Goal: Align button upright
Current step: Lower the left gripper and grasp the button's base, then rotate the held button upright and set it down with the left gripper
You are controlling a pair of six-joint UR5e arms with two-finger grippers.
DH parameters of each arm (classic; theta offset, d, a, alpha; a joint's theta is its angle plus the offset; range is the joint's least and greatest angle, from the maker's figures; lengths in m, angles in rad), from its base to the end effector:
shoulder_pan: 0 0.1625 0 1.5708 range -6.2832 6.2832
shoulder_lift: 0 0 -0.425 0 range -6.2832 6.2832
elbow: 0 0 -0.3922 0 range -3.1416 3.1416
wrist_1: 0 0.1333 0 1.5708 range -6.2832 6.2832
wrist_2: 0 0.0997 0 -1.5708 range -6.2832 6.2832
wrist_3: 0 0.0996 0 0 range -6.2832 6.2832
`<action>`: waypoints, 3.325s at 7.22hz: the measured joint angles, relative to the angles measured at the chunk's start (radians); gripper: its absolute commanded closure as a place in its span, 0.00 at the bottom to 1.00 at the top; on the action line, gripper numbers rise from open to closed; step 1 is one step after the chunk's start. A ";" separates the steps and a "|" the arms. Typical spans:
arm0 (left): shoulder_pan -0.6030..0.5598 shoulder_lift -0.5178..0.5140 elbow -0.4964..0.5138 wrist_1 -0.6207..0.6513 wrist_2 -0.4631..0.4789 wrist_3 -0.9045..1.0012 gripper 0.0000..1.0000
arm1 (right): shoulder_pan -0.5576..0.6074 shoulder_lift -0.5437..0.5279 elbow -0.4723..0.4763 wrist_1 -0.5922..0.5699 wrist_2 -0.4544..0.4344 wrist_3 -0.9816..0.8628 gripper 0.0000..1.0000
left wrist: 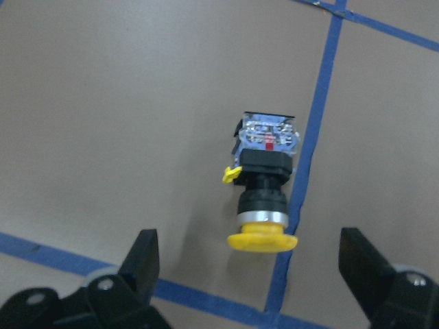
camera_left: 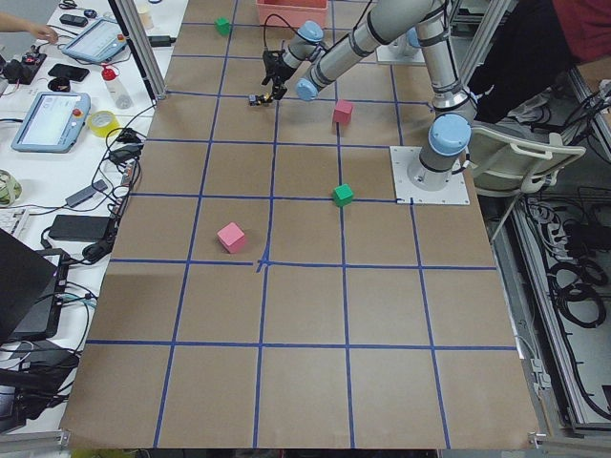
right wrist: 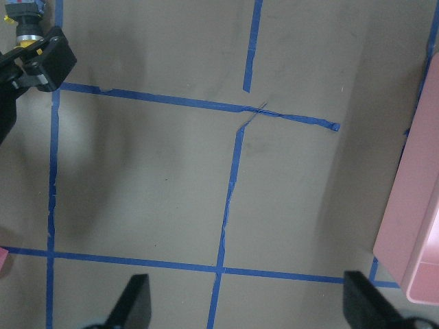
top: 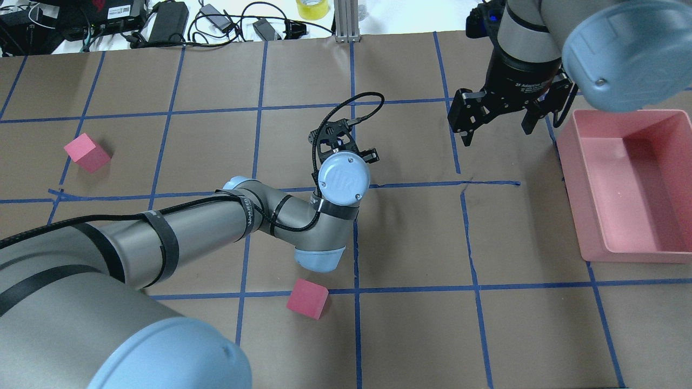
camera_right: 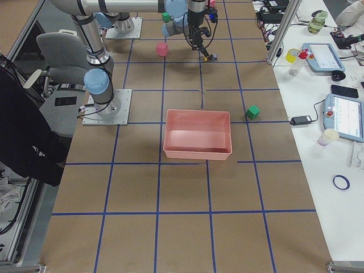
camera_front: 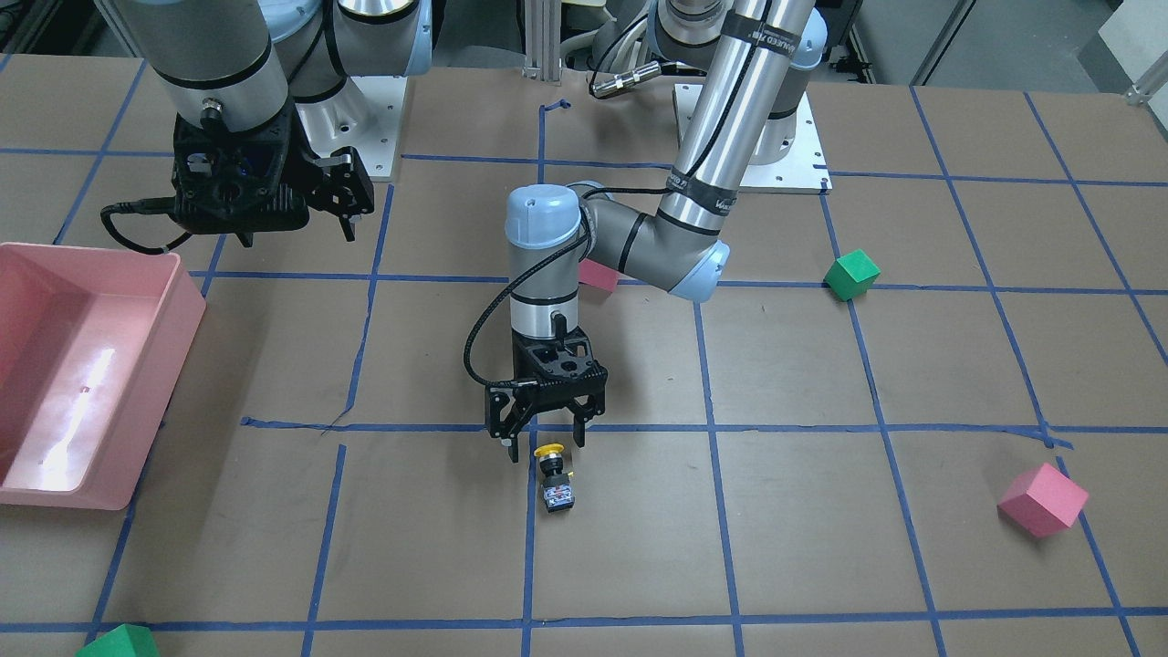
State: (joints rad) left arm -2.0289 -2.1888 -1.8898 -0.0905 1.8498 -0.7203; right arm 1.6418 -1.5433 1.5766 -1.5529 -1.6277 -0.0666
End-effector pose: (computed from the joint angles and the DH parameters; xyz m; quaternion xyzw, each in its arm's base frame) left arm -0.3662 -0.5033 0.1624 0.1617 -0.9409 0.2953 0.0363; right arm 0.1627 -0.4878 0.4699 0.0694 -0.9969 -0.0255 0.0285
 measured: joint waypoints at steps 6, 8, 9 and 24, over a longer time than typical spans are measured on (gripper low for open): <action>-0.004 -0.059 -0.008 0.127 0.068 0.138 0.35 | 0.000 0.000 0.022 -0.001 -0.012 0.000 0.00; -0.004 -0.065 -0.041 0.208 0.085 0.146 0.36 | 0.000 0.001 0.022 0.000 -0.014 0.002 0.00; -0.004 -0.073 -0.046 0.234 0.088 0.147 0.36 | 0.000 0.001 0.022 0.000 -0.017 0.002 0.00; 0.131 0.153 0.298 -1.017 -0.446 -0.055 1.00 | 0.000 0.003 0.023 0.000 -0.023 0.001 0.00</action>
State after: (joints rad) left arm -1.8976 -2.0360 -1.5922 -1.1071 1.4035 -0.7749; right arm 1.6414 -1.5401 1.6000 -1.5524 -1.6503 -0.0651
